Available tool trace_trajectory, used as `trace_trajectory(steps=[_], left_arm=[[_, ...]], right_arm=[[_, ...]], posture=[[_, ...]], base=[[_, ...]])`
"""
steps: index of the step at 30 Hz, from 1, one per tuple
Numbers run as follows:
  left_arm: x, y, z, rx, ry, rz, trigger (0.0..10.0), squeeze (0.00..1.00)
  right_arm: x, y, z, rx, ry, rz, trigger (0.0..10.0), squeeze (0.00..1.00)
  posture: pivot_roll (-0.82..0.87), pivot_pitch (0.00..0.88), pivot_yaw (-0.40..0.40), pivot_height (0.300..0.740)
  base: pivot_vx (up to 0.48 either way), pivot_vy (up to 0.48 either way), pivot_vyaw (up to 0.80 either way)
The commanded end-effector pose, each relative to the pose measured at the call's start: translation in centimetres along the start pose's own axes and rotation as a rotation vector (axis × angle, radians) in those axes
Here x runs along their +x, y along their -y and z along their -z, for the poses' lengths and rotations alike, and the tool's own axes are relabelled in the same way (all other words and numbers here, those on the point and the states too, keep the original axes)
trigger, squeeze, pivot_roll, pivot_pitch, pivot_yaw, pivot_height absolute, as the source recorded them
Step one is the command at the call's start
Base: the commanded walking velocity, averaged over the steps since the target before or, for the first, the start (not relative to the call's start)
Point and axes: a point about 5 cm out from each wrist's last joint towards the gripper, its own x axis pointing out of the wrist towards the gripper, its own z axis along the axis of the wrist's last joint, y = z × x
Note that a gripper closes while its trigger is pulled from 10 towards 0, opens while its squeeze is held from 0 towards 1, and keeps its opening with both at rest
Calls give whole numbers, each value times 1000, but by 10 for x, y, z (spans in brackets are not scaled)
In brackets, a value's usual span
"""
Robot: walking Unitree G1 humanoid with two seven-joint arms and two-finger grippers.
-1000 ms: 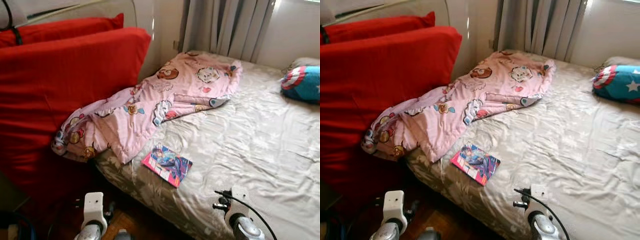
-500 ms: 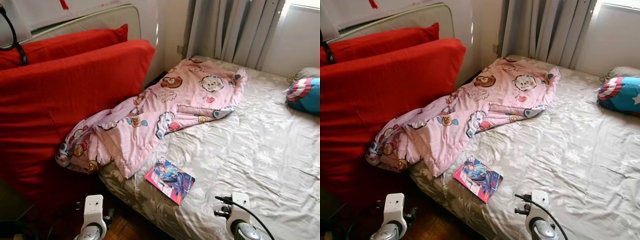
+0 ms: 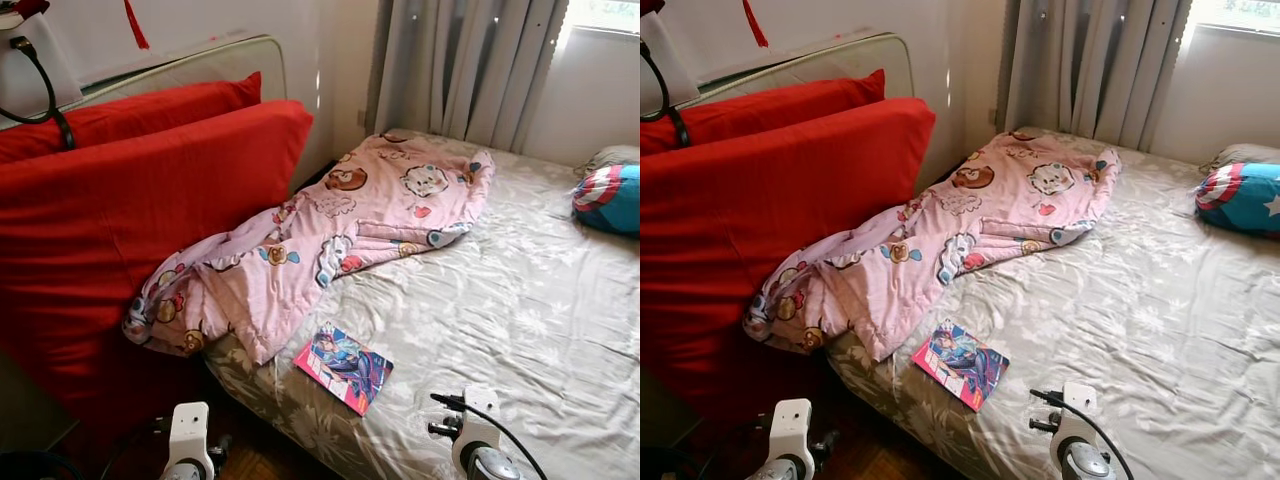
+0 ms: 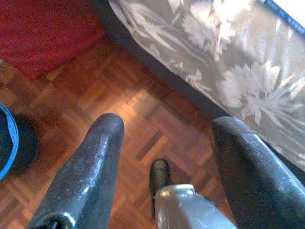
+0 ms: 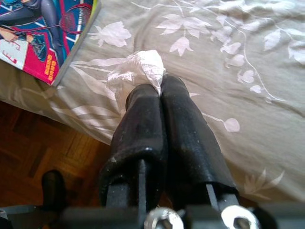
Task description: Clean up the room
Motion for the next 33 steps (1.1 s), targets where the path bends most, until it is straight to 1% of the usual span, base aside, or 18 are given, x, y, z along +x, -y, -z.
trace_trajectory(steps=[1,3,7,9,11,13,15,19,22,26,33], left_arm=[[-2,-7,8,-4,-36,-19,10000,0],[-3,-12,12,-17,-54,-38,10000,0],[-4,-13,16,-16,-66,-37,10000,0],[-4,-12,13,-19,-57,-34,10000,0],[-3,-11,11,-17,-48,-32,10000,0],[-3,-11,10,-17,-46,-34,10000,0],[-3,-10,9,-18,-44,-40,10000,0],[-2,-10,8,-23,-38,-43,10000,0],[-3,-8,11,11,-45,-36,10000,0],[-4,-6,15,5,-53,-32,10000,0],[-4,-8,15,13,-59,-32,10000,0]], right_arm=[[0,0,0,7,-10,6,10000,0],[0,-2,1,11,-20,4,10000,0],[1,-1,1,20,-24,19,10000,0],[1,-1,-1,22,-16,17,10000,0],[1,-1,0,-5,-22,13,10000,0],[1,0,0,-8,-21,13,10000,0],[1,1,-1,-24,-20,19,10000,0],[1,0,-1,-26,-25,16,10000,0],[0,0,1,-27,-29,9,10000,0],[0,1,4,-31,-37,13,10000,0],[0,1,5,-33,-42,12,10000,0]], posture=[[-54,0,-14,740],[-53,0,-6,740],[-55,0,-2,740],[-57,0,-1,740],[-62,0,-9,740],[-61,0,-12,740],[-58,0,-17,740],[-72,0,-14,740],[-77,0,-16,740],[-79,0,-15,740],[-80,0,-13,740]], base=[[0,0,0],[0,0,0],[0,0,0],[0,0,0],[0,0,0],[0,0,0],[0,0,800],[0,0,800],[0,0,800],[0,0,800],[0,0,800]])
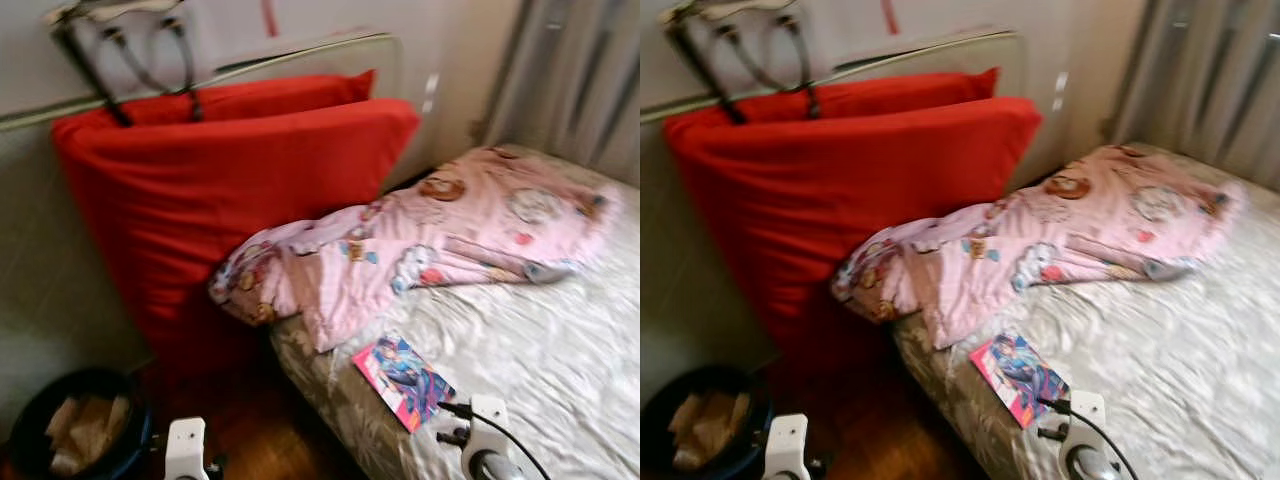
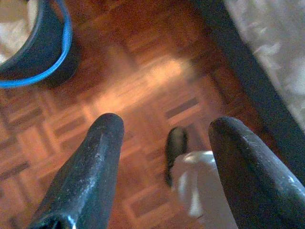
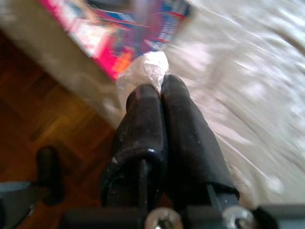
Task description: Clean up the room
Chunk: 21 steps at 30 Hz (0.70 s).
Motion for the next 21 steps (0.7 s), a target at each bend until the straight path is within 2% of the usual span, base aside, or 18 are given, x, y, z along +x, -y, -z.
trace_trajectory(steps=[1,3,21], left_arm=[[0,3,-1,15,-1,10,10000,0],[0,3,-1,14,-1,7,10000,0],[1,5,-3,2,3,6,10000,0]], right_arm=[[-1,5,4,-5,-16,14,10000,0],[-1,5,4,-3,-15,11,10000,0],[0,3,3,17,-26,-10,10000,0]], posture=[[-80,0,-13,740],[-77,0,-14,740],[-65,0,-28,740]], base=[[0,0,800],[0,0,500],[0,0,0]])
